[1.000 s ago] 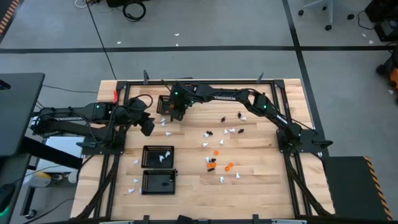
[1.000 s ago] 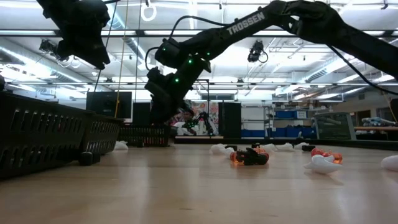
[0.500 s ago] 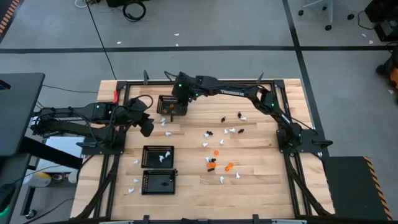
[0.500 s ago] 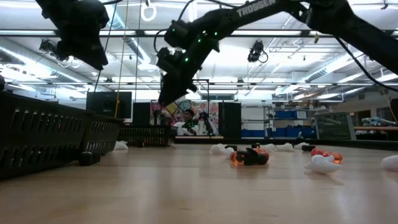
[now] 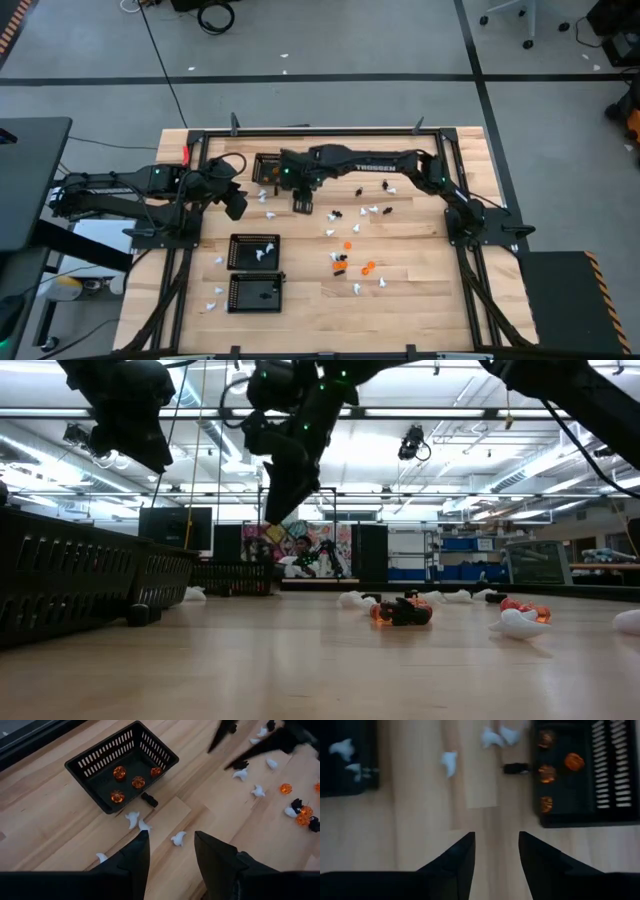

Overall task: Sort Halloween decoration
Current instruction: Put the white toy into the middle black bin

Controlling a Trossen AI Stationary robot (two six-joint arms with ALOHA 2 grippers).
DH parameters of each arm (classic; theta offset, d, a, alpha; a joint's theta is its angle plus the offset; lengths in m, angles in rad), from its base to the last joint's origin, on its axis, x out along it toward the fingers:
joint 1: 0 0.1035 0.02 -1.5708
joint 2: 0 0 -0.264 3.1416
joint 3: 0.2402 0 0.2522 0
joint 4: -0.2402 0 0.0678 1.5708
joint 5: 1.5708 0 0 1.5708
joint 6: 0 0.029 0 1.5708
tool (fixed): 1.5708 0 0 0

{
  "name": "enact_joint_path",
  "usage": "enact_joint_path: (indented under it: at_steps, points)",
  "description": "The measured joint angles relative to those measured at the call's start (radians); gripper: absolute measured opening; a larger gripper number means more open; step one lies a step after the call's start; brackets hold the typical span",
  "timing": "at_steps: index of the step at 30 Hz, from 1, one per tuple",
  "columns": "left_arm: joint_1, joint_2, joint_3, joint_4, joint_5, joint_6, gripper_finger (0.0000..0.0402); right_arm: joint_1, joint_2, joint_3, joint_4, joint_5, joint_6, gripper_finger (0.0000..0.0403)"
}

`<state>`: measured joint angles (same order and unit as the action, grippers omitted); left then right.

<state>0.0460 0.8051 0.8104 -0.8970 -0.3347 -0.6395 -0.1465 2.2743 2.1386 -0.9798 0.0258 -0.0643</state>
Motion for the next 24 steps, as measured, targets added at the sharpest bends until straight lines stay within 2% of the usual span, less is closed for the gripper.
enact_joint_path:
  at_steps: [4, 10, 14, 19, 24]
  points:
    - [0.000, 0.000, 0.000, 0.000, 0.015, -0.003, 0.0162, 0.028, -0.001, -0.052, -0.004, 0.003, 0.013, 0.0145]
    - [0.000, 0.000, 0.000, 0.000, 0.052, -0.005, 0.0162, 0.060, -0.057, -0.244, 0.032, -0.024, 0.072, 0.0136]
    - [0.000, 0.000, 0.000, 0.002, 0.052, -0.005, 0.0162, 0.083, -0.161, -0.443, 0.147, -0.025, 0.138, 0.0135]
    - [0.000, 0.000, 0.000, 0.002, 0.053, -0.003, 0.0162, 0.105, -0.359, -0.718, 0.303, -0.013, 0.254, 0.0134]
    - [0.000, 0.000, 0.000, 0.009, 0.037, 0.020, 0.0162, 0.115, -0.505, -0.977, 0.385, 0.021, 0.402, 0.0138]
